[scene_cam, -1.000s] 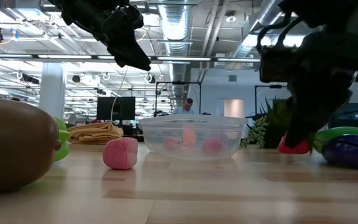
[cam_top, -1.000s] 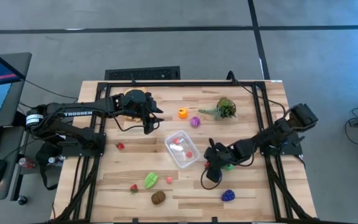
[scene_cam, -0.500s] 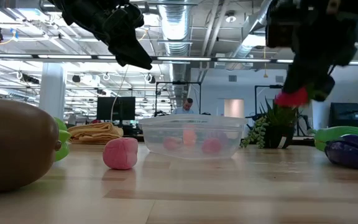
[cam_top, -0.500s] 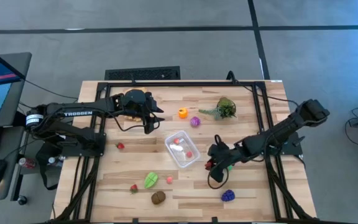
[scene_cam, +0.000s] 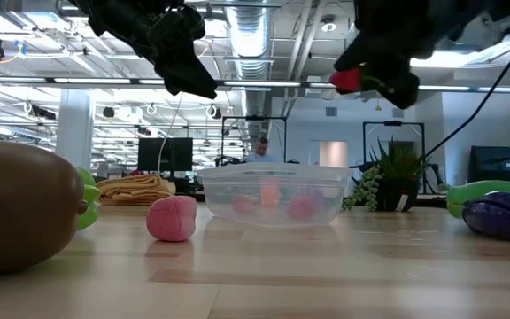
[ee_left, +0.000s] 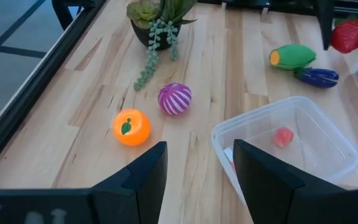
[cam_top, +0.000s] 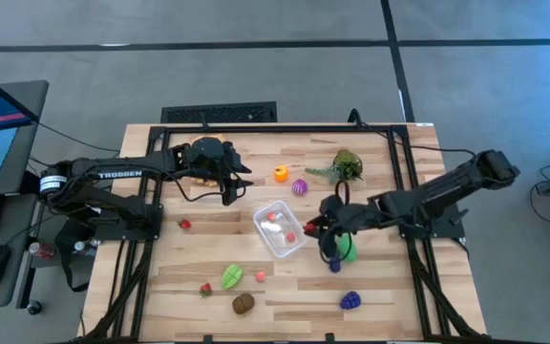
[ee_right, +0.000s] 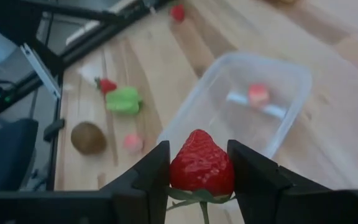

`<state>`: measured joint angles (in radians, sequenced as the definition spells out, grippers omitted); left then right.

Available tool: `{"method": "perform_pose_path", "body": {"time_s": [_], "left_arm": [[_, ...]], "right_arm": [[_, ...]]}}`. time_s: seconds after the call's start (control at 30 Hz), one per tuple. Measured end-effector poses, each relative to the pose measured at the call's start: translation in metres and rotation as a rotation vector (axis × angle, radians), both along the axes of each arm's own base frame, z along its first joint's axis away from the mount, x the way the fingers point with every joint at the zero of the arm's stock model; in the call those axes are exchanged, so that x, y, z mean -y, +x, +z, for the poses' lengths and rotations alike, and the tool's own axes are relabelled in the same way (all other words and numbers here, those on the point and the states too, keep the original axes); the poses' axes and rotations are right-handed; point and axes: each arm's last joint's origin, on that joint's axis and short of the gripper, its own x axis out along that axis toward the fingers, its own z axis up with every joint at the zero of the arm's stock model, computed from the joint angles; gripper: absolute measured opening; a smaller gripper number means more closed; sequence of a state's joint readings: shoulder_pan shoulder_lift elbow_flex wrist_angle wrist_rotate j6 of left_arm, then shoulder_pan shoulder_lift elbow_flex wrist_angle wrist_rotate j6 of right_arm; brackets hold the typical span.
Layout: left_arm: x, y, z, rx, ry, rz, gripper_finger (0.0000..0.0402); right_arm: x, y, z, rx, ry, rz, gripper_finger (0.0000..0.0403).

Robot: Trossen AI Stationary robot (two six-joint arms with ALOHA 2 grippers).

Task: Pick and placing Produce into tupperware
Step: Put the top right red strawberry into the transparent bin

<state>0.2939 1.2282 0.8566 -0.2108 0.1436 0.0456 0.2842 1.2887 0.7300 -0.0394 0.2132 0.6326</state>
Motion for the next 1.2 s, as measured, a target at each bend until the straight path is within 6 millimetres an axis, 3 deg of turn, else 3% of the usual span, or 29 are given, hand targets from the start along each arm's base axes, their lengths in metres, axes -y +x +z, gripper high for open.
{"method": "perform_pose_path", "body": {"time_s": [0.47, 0.57, 1.0, 1.2], "left_arm": [[0.0, 0.0, 0.0, 0.002, -0.006, -0.003, 0.0174], [0.0, 0.0, 0.0, 0.005, -0.005, -0.002, 0.0174], [0.0, 0.002, 0.003, 0.038, 0.008, 0.0, 0.0174], [0.0, 0.002, 0.004, 0.043, 0.009, 0.0, 0.0174]], "right_arm": [[0.027, 0.017, 0.004, 0.106, -0.073, -0.048, 0.017], [0.028, 0.021, -0.002, 0.098, -0.066, -0.039, 0.0172], [0.027, 0.078, -0.044, 0.021, -0.059, 0.0, 0.0173], [0.028, 0.094, -0.062, -0.034, -0.049, 0.013, 0.0182]]}}
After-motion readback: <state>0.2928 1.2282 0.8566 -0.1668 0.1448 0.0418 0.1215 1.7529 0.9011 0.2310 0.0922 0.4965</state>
